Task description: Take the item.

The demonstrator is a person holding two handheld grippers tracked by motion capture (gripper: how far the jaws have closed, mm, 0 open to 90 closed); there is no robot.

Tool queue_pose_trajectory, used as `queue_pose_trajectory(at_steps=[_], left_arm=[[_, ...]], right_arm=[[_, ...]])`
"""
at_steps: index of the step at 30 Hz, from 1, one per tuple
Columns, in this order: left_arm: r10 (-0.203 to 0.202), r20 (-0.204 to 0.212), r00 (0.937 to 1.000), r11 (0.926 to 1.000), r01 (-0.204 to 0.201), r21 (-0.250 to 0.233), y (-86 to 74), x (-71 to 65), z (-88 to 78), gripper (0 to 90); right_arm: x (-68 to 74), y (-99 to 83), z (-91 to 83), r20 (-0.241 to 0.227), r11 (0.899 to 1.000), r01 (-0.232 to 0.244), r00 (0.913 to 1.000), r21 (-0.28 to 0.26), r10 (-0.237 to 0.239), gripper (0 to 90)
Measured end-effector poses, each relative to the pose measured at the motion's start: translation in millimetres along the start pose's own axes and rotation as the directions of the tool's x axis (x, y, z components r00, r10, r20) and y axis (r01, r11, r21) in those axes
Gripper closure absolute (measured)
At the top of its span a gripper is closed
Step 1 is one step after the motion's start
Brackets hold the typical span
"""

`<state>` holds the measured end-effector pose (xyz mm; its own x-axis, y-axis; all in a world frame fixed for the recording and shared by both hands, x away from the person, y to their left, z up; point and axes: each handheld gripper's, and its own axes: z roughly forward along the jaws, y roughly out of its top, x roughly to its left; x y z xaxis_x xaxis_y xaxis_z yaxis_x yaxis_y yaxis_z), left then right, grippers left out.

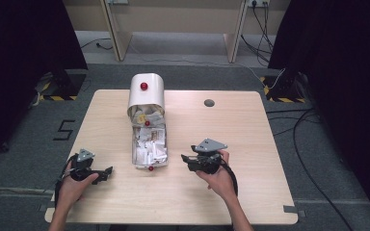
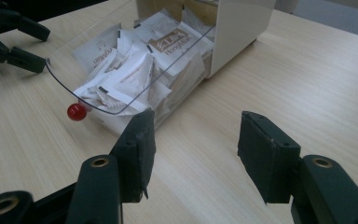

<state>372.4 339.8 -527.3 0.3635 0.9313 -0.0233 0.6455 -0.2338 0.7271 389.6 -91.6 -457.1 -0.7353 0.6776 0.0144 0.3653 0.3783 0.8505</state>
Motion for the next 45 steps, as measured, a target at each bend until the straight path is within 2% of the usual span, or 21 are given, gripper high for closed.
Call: queue_pose_trajectory(at_steps=[9,17,31,45], left_arm=[[0.0,0.0,1.0,1.0,0.0,0.0,0.0,0.0,0.0,0.0],[0.0,0.0,1.0,1.0,0.0,0.0,0.0,0.0,0.0,0.0],[0.0,0.0,1.0,1.0,0.0,0.0,0.0,0.0,0.0,0.0],[0.0,0.0,1.0,1.0,0.0,0.0,0.0,0.0,0.0,0.0]], right_arm=[[6.8,16.7,11.7,-0.024,0.999,0.033,0.9991,-0.029,-0.034,53.7],[14.0,27.9,25.3,-0.049,0.997,0.067,0.9965,-0.027,-0.068,58.0],[20.7,35.5,42.3,-0.068,0.997,0.077,0.9946,-0.027,-0.078,59.5],[24.7,45.0,66.3,-0.083,0.996,0.092,0.9924,0.007,-0.091,60.8]])
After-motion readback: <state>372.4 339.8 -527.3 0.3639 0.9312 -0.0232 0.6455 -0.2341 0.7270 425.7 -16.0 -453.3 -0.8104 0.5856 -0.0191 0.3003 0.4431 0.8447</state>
